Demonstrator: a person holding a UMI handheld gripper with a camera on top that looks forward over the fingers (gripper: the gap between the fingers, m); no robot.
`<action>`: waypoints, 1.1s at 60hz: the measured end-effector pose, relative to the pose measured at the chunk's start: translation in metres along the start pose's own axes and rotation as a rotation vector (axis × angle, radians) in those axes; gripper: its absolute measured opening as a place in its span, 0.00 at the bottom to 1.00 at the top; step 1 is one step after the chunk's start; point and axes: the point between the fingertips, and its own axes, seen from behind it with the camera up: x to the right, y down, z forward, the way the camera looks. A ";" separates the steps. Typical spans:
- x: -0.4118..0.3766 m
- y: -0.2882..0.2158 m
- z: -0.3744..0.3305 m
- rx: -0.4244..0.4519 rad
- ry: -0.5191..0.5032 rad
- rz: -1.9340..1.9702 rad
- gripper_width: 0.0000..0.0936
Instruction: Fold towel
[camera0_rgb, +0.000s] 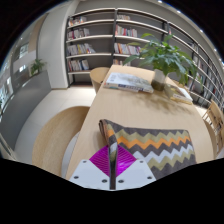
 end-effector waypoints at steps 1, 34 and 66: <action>0.006 -0.007 -0.005 0.016 0.003 0.013 0.05; 0.253 0.028 -0.016 -0.044 0.038 0.106 0.41; 0.259 -0.065 -0.209 0.260 0.064 0.109 0.92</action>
